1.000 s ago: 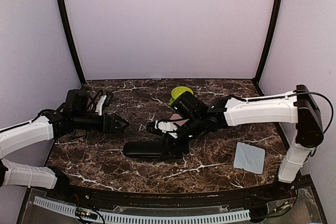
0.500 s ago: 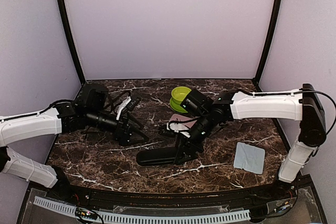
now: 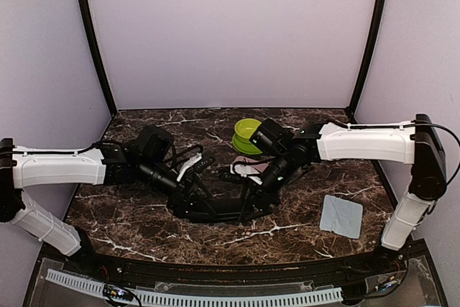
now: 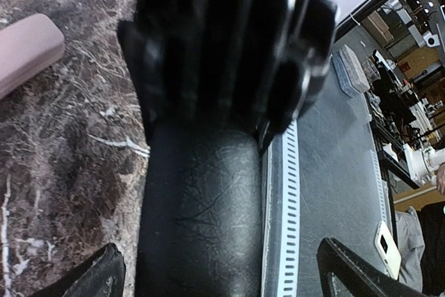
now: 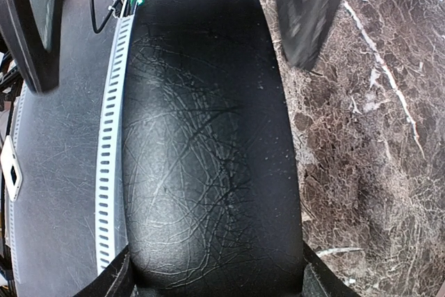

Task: Organize the sunglasses
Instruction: Pass from the right arm to the left

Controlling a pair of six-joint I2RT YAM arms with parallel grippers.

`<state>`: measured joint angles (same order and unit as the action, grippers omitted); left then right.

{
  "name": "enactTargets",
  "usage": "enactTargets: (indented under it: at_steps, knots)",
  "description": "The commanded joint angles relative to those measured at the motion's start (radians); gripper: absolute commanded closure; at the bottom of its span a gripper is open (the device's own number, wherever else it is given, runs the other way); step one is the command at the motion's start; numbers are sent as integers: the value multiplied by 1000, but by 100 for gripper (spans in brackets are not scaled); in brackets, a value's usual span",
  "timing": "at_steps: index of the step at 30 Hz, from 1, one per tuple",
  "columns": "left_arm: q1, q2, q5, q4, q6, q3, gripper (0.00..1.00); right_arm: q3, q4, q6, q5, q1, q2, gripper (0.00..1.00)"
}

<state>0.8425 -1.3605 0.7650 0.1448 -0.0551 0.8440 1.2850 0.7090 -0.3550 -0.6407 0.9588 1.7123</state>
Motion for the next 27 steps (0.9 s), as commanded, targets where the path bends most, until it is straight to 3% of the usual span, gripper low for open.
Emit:
enactTargets:
  at_steps: [1, 6, 15, 20, 27]
  knots:
    - [29, -18, 9, -14, 16, 13, 1, 31, -20, -5, -44, -15, -46, 73]
    - [43, -36, -17, -33, 26, 15, 2, 27, -26, -5, -58, -18, -51, 73]
    - [43, -39, -58, -62, 17, 20, 21, 15, -34, 1, -61, -23, -52, 73]
    - [43, -40, -50, -71, 7, 18, 42, 14, -40, 5, -59, -25, -52, 71]
    - [43, -40, -43, -113, -51, 12, 69, -12, -83, 38, -32, -40, -77, 58]
